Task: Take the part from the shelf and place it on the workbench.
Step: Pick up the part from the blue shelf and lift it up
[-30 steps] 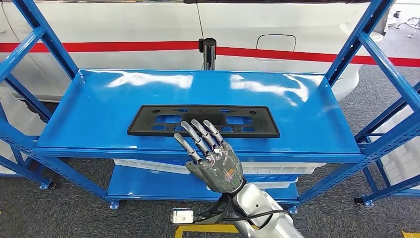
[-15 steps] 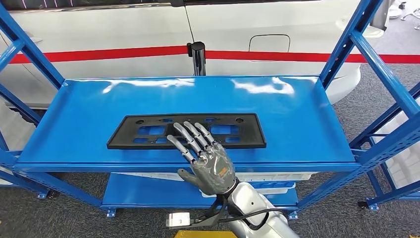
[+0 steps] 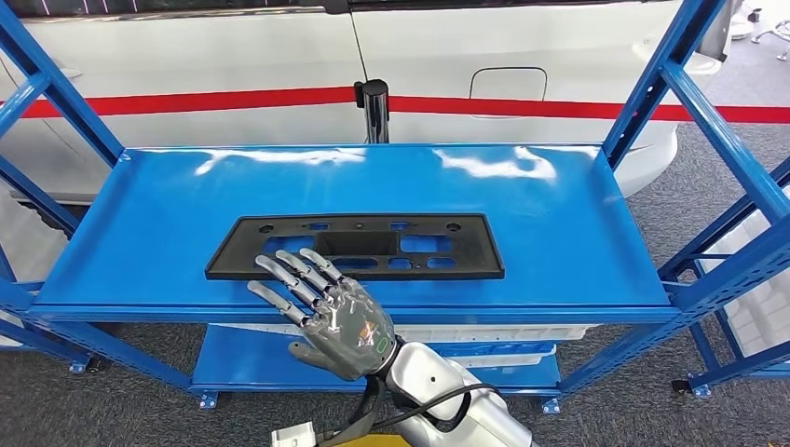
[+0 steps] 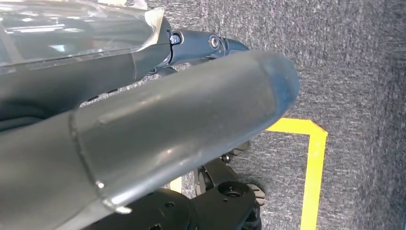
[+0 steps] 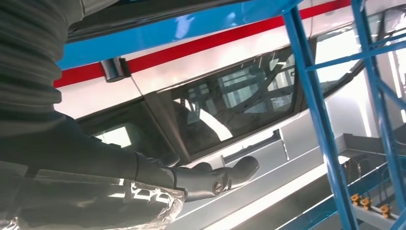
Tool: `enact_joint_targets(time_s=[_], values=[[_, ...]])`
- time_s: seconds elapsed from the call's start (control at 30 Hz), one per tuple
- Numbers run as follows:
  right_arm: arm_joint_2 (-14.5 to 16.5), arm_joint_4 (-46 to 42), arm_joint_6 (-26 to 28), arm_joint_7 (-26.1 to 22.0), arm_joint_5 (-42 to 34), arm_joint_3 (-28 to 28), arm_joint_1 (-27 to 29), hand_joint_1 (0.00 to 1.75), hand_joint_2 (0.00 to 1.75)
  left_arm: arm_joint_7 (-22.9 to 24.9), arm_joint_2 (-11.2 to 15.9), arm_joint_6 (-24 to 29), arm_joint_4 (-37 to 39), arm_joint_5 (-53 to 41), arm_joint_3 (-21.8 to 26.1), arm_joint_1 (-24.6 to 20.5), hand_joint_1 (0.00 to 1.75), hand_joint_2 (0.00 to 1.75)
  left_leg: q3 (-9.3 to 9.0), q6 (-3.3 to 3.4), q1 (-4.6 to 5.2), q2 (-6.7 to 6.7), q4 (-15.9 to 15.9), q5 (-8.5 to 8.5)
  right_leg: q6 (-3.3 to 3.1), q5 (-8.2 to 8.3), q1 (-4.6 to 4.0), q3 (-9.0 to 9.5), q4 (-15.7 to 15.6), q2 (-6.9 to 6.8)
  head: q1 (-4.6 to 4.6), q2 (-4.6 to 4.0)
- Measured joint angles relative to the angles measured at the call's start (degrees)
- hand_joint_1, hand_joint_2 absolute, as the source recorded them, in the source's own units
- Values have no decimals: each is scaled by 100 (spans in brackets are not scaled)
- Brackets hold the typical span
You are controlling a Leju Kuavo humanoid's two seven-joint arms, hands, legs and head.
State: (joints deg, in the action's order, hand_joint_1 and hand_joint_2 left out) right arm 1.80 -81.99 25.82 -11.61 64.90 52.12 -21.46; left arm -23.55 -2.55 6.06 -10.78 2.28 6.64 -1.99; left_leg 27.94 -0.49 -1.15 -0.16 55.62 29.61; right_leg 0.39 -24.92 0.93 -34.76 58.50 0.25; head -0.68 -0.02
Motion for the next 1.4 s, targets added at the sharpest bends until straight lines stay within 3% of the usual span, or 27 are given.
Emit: enact_joint_targets(time_s=[0.3,0.57,0.97,1.4], values=[[44,31,-185,-67,-257,271,-118,0,175,67,25,57,0,-69,0,-3,0,0,-6,7,21,0,2,5,2,0,22,16,-17,0,0,0],[419,573,-361,128,-425,367,-423,0,175,75,25,120,0,-184,0,-16,0,0,-9,10,20,0,2,8,2,0,22,16,-18,1,-1,0],[754,1453,-258,478,-199,364,-602,0,175,94,20,141,0,-248,0,-18,0,0,-9,11,20,0,2,8,2,0,22,17,-18,1,1,0],[882,2442,72,686,98,205,-743,0,175,135,18,141,0,-294,0,-3,0,0,-10,11,21,1,2,9,2,0,22,17,-19,1,1,0]])
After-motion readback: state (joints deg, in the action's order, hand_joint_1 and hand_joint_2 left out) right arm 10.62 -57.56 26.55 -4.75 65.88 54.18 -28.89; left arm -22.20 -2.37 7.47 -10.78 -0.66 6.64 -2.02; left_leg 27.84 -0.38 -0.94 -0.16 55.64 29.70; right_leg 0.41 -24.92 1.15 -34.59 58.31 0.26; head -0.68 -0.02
